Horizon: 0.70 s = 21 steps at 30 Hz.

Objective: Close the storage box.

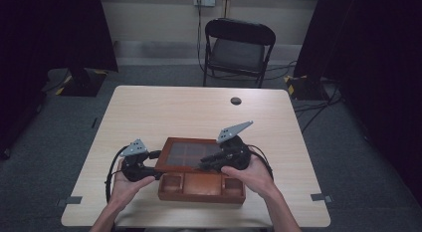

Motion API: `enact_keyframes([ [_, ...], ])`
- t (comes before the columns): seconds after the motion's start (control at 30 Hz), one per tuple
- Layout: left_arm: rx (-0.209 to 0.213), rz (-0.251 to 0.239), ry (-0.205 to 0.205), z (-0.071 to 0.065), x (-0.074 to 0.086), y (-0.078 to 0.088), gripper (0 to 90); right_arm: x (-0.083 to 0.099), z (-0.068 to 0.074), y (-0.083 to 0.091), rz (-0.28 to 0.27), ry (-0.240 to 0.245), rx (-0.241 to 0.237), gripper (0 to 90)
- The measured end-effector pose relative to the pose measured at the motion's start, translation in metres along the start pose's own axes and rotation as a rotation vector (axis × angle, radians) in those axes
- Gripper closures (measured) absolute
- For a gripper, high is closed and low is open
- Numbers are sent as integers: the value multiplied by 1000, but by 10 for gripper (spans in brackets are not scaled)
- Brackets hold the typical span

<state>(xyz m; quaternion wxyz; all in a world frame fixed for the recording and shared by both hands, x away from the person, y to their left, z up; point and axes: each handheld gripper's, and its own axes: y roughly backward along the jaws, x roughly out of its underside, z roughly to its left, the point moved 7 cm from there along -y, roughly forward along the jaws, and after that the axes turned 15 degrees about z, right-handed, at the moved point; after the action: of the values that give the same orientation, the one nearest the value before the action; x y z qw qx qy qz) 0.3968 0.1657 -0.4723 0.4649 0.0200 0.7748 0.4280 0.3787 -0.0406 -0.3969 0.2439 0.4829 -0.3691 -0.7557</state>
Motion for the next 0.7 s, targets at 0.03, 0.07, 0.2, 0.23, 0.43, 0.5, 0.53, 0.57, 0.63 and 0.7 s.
enact_keyframes([
  [0.03,0,0,0,0,0,0,258,0,-1,-1,-2,4,-4,768],
  [0.07,1,1,1,0,0,0,258,0,-1,-1,0,6,-11,775],
  [0.2,3,2,1,0,0,0,260,0,-1,-1,-1,6,-32,791],
  [0.23,3,2,1,0,0,0,261,0,-1,-1,-1,6,-32,791],
  [0.43,-3,6,-7,1,1,-1,273,-1,-1,-4,15,14,-36,816],
  [0.5,-5,8,-7,1,1,-1,273,-1,0,-3,20,18,-28,818],
  [0.53,-3,11,-8,1,1,-1,273,-2,0,-3,22,19,-26,819],
  [0.57,-3,11,-8,1,1,-1,273,-2,0,-3,24,18,-30,819],
  [0.63,0,21,-13,1,2,-1,275,-2,0,-4,28,19,-26,820],
  [0.7,5,18,-12,1,3,-1,274,-2,1,-4,29,21,-25,820],
])
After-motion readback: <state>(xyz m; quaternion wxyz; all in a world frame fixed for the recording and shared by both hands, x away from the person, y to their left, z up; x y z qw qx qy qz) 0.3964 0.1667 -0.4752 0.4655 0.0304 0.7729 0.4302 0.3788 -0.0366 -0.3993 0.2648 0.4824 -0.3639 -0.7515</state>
